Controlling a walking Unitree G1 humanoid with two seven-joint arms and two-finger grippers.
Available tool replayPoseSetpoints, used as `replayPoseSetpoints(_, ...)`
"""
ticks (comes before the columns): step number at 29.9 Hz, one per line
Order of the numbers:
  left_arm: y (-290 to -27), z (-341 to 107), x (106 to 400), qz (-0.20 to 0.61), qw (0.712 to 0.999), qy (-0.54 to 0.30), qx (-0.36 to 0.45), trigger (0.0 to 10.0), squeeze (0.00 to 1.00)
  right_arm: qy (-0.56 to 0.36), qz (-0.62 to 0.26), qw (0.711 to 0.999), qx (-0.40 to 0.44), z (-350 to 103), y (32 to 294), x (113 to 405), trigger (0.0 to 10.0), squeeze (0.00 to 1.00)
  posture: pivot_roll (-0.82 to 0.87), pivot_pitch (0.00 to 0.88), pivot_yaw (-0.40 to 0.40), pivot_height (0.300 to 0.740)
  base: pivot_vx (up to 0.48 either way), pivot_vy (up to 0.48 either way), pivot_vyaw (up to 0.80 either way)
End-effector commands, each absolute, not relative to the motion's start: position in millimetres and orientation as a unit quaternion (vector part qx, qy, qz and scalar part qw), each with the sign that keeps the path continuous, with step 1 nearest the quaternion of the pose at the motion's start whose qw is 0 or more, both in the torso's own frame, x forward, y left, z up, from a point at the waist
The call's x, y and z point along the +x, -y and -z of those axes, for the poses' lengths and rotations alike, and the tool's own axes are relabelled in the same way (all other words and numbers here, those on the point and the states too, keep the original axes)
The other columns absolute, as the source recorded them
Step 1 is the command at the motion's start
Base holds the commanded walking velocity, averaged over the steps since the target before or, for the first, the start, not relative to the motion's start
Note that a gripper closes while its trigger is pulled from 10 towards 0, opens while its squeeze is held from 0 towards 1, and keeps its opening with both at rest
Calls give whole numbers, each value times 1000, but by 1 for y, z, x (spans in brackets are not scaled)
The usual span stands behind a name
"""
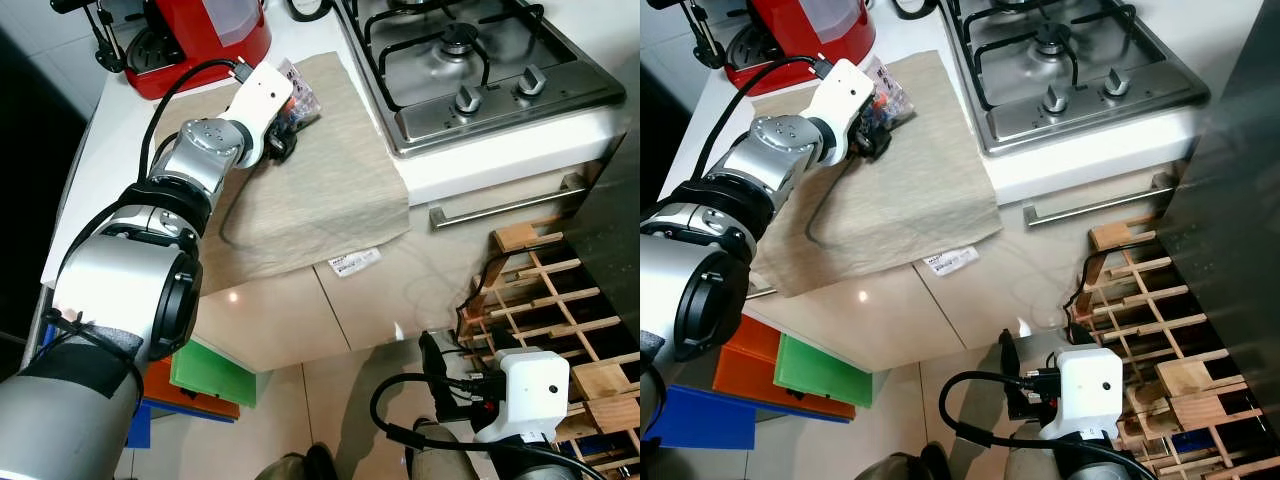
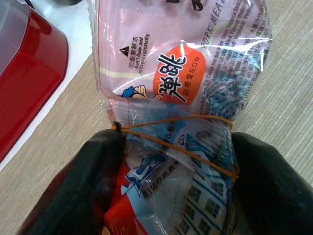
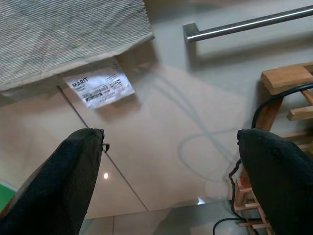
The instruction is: Restocking fridge
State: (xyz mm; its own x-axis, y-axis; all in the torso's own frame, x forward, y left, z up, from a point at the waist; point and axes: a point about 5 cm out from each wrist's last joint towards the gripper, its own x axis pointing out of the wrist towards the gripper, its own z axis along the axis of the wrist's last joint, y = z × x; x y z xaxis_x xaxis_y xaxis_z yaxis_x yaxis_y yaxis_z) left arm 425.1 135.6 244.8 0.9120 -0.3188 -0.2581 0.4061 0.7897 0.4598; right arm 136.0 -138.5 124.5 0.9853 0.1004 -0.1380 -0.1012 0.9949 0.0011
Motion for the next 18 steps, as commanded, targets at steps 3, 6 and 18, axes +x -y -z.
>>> replayPoseSetpoints(3, -147, -220, 420, 200, 931, -141, 270, 0, 0, -71, -59, 996, 6, -126, 133, 135, 10000, 0, -374, 219, 251, 740, 0, 0, 0)
replayPoseSetpoints(6, -147, -219, 420, 201, 930, -145, 272, 0, 0, -71, -61, 996, 5, -126, 134, 136, 10000, 0, -374, 215, 248, 740, 0, 0, 0)
replayPoseSetpoints(18, -140, -245, 424, 218, 945, -96, 225, 0, 0, -68, -70, 995, 5, -125, 132, 142, 10000, 0, -349, 208, 235, 740, 0, 0, 0)
